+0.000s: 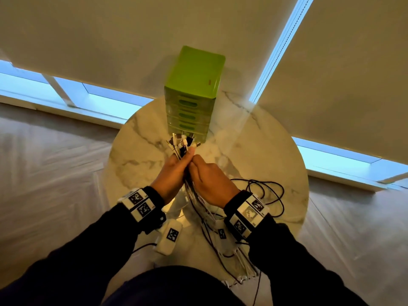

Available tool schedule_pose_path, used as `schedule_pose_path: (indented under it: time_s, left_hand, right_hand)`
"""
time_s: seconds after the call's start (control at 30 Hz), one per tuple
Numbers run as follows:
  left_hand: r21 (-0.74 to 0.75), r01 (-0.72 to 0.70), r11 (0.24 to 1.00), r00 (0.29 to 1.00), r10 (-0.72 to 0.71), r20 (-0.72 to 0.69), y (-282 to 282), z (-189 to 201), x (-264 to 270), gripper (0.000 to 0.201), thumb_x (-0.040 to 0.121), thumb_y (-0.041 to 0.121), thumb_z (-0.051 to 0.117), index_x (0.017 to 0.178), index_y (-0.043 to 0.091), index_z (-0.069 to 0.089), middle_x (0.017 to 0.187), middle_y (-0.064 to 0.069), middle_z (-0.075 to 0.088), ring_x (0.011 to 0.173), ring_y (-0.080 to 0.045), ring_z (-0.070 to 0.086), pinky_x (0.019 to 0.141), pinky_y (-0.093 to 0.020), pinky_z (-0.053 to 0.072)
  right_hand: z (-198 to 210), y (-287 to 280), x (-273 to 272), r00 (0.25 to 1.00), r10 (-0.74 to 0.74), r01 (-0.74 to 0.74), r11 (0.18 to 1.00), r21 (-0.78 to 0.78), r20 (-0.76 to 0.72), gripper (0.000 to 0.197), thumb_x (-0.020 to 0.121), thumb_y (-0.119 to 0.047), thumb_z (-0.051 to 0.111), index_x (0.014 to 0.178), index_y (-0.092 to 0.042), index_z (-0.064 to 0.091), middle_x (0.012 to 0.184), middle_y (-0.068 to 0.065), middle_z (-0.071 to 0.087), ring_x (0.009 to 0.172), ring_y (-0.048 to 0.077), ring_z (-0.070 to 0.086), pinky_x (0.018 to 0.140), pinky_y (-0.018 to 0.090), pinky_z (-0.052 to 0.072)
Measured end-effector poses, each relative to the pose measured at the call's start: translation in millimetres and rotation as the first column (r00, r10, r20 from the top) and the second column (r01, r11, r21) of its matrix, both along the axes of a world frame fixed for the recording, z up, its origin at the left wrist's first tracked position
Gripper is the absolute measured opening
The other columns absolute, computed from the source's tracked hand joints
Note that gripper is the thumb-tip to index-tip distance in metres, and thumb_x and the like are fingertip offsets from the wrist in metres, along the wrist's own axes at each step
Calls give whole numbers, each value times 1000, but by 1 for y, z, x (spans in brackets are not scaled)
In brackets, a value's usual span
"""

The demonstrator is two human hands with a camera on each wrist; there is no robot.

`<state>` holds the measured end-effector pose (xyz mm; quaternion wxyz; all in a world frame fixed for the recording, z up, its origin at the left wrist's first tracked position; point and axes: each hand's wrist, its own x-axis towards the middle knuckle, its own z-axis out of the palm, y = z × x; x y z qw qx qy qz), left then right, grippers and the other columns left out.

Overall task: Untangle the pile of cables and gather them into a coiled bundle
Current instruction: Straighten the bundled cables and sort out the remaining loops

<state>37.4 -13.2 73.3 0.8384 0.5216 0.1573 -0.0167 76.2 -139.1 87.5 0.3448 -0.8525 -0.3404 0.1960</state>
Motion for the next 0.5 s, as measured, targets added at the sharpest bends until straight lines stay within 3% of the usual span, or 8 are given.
schedule_pose_path:
  time_s: [0.1,0.2,0.3,0.37,0.5]
  left_hand:
    - [44,-28,999,999,29,-15,-1,0,-4,36,92,49,55,110,20,70,95,-10,68,94,-18,67,83,-33,54]
    - [121,-70,990,997,73,-14,0,0,-2,38,100,48,46,106,15,64,75,-2,52,67,-11,53,67,-30,45]
    - [28,-119,992,993,119,22,5,6,5,34,108,40,37,130,23,56,73,6,35,60,-7,37,55,-25,37]
    - [-9,-135,991,990,135,49,7,13,8,33,108,38,36,132,24,54,75,5,37,63,-7,39,56,-26,39]
    - [-22,-201,979,975,202,94,19,27,14,39,109,33,33,135,12,53,71,5,45,69,-11,54,73,-37,57]
  right_hand:
    - [1,-4,0,999,31,-30,999,-36,39,32,108,-38,26,117,-15,47,92,13,66,75,31,62,71,52,50]
    - [0,-11,3,995,74,-71,996,-51,69,41,106,-49,24,110,-20,53,93,6,70,81,26,66,74,45,52]
    - [-6,-28,7,992,92,-94,995,-19,-90,43,107,-48,29,89,-17,54,76,-3,64,69,13,64,74,34,52]
    - [-14,-42,9,973,81,-83,997,1,-218,45,108,-45,31,82,-14,51,67,-4,57,62,11,59,73,25,48]
    - [-37,-65,11,931,22,-42,998,-47,-366,54,107,-48,29,82,-7,53,67,0,54,65,14,54,77,30,49]
